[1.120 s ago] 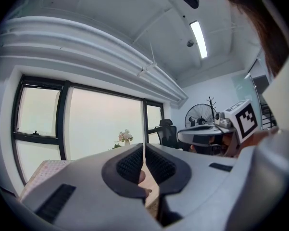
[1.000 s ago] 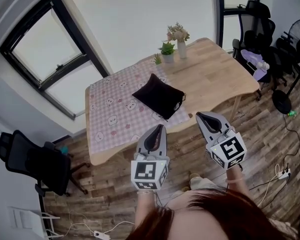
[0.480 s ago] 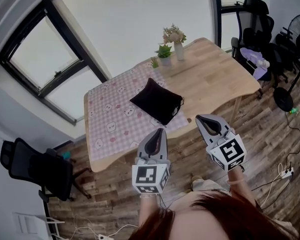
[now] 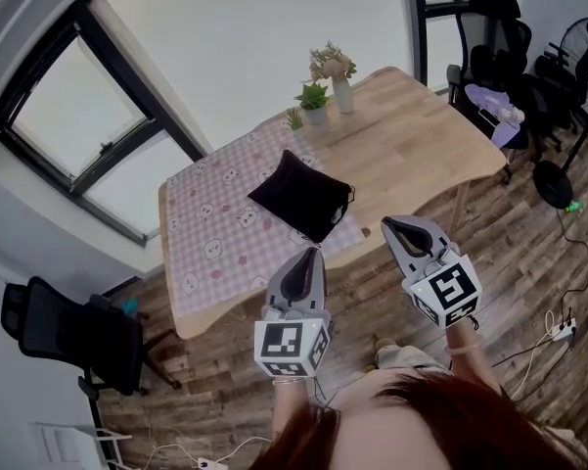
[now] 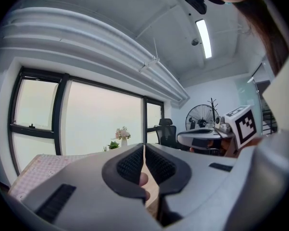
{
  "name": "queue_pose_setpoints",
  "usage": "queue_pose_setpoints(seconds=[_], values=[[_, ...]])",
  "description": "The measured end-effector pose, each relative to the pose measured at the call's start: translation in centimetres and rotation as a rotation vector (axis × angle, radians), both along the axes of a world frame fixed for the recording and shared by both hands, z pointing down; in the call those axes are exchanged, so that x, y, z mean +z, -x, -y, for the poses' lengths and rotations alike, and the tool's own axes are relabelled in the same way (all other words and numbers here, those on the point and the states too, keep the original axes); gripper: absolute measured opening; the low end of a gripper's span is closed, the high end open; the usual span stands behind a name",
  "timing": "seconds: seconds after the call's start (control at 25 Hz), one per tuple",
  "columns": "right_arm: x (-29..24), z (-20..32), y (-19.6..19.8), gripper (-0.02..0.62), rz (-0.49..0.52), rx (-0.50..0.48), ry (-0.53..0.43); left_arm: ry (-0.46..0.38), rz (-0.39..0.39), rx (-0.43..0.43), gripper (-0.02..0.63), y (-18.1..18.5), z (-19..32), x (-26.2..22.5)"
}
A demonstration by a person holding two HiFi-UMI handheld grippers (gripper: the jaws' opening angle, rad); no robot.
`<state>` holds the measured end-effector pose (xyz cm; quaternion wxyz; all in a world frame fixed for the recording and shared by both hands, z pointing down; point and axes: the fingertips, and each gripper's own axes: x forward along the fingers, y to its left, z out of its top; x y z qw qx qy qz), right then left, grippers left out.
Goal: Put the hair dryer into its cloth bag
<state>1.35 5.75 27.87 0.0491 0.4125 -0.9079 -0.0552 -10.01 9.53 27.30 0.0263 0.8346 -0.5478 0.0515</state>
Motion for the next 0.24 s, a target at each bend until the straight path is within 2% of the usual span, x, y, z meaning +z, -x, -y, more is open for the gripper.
queue_pose_setpoints(seconds=[0.24], values=[[0.27, -0.17, -0.17, 0.0, 0.008, 0.019, 0.01, 0.006, -0.009, 0.011, 0.017, 0.32, -0.46, 0.12]])
